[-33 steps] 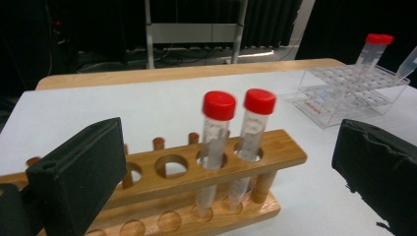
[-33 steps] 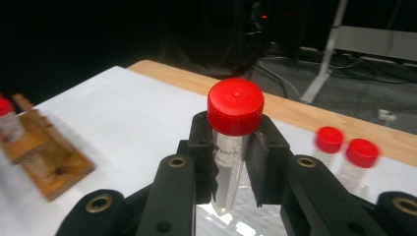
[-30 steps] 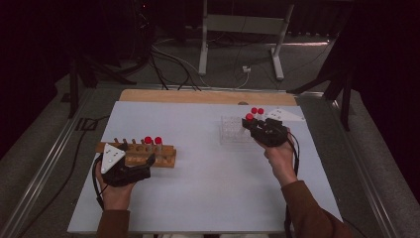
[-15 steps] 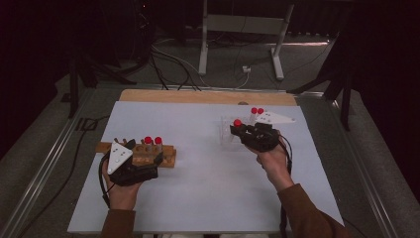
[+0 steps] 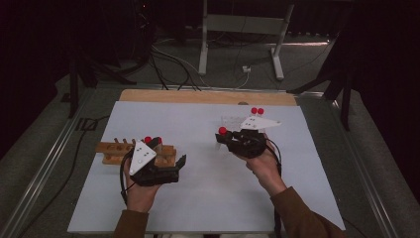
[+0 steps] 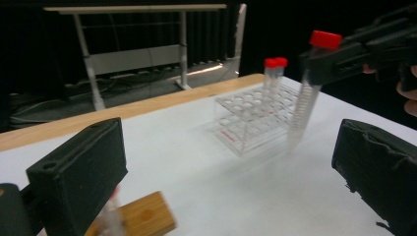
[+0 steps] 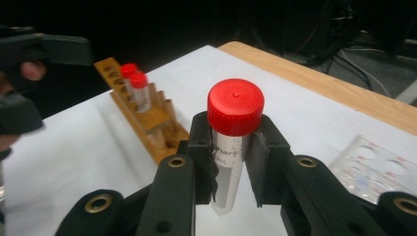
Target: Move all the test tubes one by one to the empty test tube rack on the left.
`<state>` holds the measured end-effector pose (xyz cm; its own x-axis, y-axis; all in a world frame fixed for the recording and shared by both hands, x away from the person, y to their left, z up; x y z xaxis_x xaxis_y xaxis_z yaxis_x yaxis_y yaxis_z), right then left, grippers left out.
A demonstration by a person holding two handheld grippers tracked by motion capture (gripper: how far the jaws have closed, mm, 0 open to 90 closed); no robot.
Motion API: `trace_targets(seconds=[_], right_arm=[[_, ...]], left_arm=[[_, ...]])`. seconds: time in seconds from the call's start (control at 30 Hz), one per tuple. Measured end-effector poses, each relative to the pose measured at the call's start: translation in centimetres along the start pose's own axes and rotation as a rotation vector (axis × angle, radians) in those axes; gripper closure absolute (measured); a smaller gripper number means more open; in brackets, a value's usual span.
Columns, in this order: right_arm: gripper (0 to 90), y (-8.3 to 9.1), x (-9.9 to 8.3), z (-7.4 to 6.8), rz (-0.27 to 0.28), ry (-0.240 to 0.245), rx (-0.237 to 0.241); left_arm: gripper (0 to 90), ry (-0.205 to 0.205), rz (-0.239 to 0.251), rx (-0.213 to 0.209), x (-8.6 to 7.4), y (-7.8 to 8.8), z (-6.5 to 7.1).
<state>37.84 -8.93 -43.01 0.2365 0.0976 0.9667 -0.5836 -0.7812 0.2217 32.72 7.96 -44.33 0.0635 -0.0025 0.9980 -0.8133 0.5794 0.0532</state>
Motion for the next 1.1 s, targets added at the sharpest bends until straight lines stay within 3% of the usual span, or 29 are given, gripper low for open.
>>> trace_targets(seconds=[0.37,0.53,0.83,1.1], right_arm=[[74.1,-1.2,-0.2,-3.9,-0.031,0.012,0.101],[74.1,-1.8,-0.3,-5.2,-0.035,0.018,0.129],[74.1,-2.6,-0.6,-6.6,-0.047,0.019,0.162],[74.1,-2.7,-0.7,-6.7,-0.044,0.016,0.166]], left_arm=[[1.9,-0.018,-0.044,-0.070,-1.3,-1.5,2.4],[8.4,-0.040,-0.057,-0.059,-1.7,-2.0,3.1],[53.9,-0.048,-0.069,-0.079,-2.6,-2.1,3.4],[75.0,-0.034,-0.068,-0.122,-2.7,-2.0,3.9]])
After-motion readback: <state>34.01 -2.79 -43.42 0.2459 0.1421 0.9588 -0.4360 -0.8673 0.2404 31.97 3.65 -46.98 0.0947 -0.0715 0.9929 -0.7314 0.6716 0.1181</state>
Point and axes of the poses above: each handheld gripper's, and its own axes: y roughly backward along the jaws, x roughly out of its top, z roughly to its right, the point moved 9 cm from there along -y, roughly forward along the jaws, and after that the axes turned 13 degrees about z, right-handed, at the moved point
